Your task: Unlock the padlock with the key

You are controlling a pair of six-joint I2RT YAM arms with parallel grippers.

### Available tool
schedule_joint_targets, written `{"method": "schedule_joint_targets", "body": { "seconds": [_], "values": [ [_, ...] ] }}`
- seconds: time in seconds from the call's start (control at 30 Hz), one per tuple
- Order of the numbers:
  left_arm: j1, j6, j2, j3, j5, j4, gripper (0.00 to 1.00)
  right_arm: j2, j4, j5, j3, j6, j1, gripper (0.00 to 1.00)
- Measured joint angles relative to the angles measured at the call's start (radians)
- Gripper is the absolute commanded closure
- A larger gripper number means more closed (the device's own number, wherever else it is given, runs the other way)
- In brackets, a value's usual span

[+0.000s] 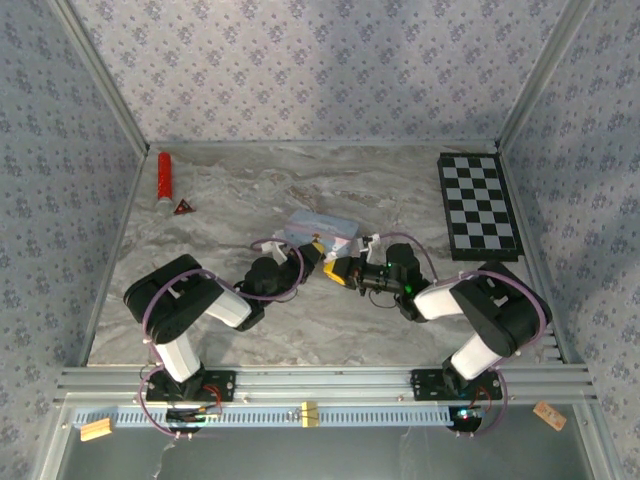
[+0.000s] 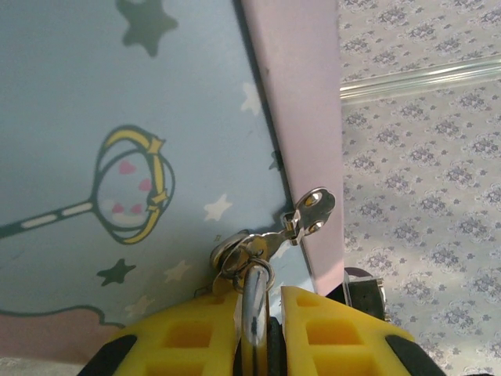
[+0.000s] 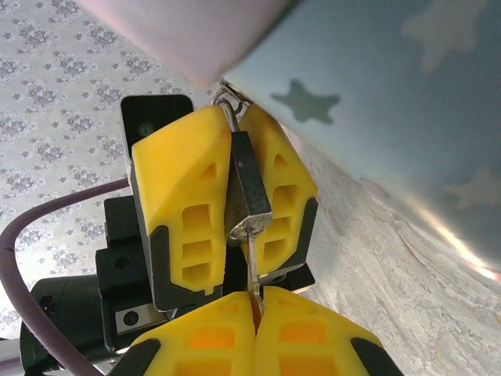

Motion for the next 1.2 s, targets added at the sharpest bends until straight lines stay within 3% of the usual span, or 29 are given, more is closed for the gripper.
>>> {"method": "schedule_joint_targets", "body": {
  "seconds": [0.67, 0.77, 0.93, 1.07, 1.2],
  "values": [
    [-0.016, 0.003, -0.025, 0.001, -0.008, -0.053, 1.00, 0.080, 0.110, 0.102, 0.002, -0.008, 0.051, 1.00],
    [-0.016, 0.004, -0.032, 0.001, -0.003, -0.060, 1.00, 0.053, 0.069, 0.106, 0.002, -0.028, 0.052, 0.74],
    [-0.022, 0.004, -0.060, 0.001, 0.004, -0.084, 1.00, 0.017, -0.013, 0.121, -0.001, -0.077, 0.053, 0.51],
    [-0.021, 0.004, -0.084, 0.001, 0.011, -0.124, 1.00, 0.007, -0.048, 0.128, -0.007, -0.103, 0.053, 0.41],
    [-0.020, 0.004, -0.098, 0.001, 0.034, -0.151, 1.00, -0.027, -0.066, 0.137, -0.028, -0.119, 0.052, 0.39]
  ]
}}
